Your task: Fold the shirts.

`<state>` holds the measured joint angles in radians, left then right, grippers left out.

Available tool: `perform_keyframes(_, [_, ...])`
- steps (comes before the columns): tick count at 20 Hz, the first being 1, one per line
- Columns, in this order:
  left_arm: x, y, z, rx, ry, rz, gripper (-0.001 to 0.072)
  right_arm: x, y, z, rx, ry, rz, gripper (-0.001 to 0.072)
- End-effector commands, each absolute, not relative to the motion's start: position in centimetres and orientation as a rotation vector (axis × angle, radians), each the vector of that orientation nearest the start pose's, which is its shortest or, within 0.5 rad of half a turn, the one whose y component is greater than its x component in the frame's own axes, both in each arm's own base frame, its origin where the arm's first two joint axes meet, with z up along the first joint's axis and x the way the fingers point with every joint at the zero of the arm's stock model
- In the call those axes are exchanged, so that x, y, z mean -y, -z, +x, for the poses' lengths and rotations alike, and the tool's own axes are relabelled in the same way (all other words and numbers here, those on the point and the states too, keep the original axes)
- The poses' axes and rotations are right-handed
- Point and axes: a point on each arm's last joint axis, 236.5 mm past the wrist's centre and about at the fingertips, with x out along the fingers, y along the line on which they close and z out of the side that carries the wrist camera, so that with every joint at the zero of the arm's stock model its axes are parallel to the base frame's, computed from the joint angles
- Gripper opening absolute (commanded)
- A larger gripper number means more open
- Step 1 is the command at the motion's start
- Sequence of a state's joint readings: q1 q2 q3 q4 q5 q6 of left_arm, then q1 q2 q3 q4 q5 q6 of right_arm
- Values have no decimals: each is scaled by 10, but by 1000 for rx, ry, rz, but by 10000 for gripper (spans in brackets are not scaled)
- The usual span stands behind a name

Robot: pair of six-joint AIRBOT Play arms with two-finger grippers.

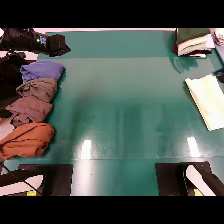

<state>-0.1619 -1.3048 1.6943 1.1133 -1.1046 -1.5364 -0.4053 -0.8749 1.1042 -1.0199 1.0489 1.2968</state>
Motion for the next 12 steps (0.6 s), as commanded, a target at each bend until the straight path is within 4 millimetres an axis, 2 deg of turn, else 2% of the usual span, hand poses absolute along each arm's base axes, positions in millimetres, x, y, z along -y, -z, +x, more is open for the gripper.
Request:
perform_keyframes(1, [168, -243, 450, -725, 484, -253, 23, -70, -186, 366, -706, -344, 258, 446])
perform_keyframes(3, [168, -243, 450, -725, 484, -253, 23, -112, -191, 360, -692, -448, 218, 432])
perform_keyframes(4, [168, -243, 450, -725, 484, -253, 24, -132, -193, 355, -690, -499, 200, 306])
perform_keyframes(5, [168, -243, 450, -725, 484, -253, 23, -148, -193, 349, -693, -540, 185, 120])
perform_keyframes(6, [168, -243, 450, -724, 484, -253, 23, -161, -193, 343, -699, -577, 173, 20])
perform_keyframes(9, [168, -243, 450, -724, 484, -253, 23, -181, -193, 332, -706, -635, 152, 20])
perform_keyframes(12, [168, -243, 450, -724, 484, -253, 23, -184, -193, 330, -712, -642, 156, 20])
